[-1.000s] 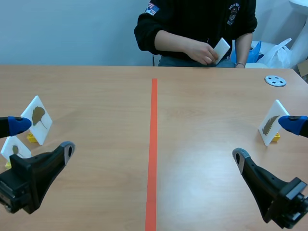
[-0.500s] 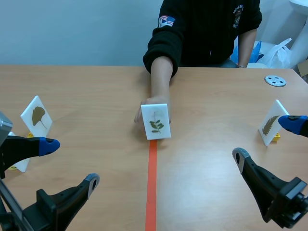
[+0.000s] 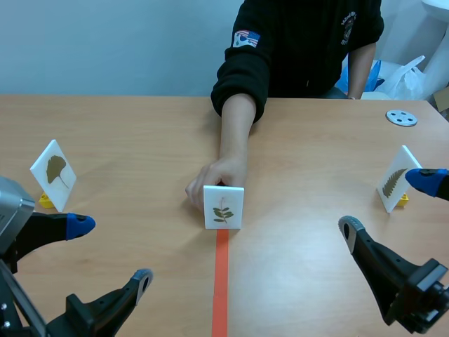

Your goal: Sort the leaf by its shape. The table is split by an orange tape line. A compound leaf with several leaflets goes to the left side, a simple leaf with one blade goes to the right side. Return to the home posture when a red brick is placed on the table.

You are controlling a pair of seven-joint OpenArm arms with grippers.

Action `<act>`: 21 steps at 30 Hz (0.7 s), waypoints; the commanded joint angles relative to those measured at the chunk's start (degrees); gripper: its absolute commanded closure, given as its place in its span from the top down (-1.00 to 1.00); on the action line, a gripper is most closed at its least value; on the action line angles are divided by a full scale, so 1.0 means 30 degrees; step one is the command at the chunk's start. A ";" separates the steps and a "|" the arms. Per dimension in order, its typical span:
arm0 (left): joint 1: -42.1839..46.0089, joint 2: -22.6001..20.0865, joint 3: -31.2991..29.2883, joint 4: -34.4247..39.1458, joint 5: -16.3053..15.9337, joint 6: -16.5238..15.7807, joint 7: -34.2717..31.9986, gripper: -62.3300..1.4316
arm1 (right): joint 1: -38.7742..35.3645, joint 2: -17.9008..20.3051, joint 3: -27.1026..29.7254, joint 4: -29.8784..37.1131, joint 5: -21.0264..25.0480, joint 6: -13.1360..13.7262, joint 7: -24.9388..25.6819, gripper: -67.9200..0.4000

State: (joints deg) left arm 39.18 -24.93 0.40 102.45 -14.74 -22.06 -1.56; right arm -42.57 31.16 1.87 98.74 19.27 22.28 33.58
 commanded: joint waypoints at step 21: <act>-0.0109 0.0051 -0.0029 0.0204 -0.0146 0.0015 -0.0503 1.00 | 0.0240 0.0306 0.0284 0.0299 0.0131 0.0029 0.0073 1.00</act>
State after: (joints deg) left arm 39.18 -24.93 0.40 102.45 -14.74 -22.11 -2.00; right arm -42.57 31.16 1.87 98.74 19.27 22.31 33.08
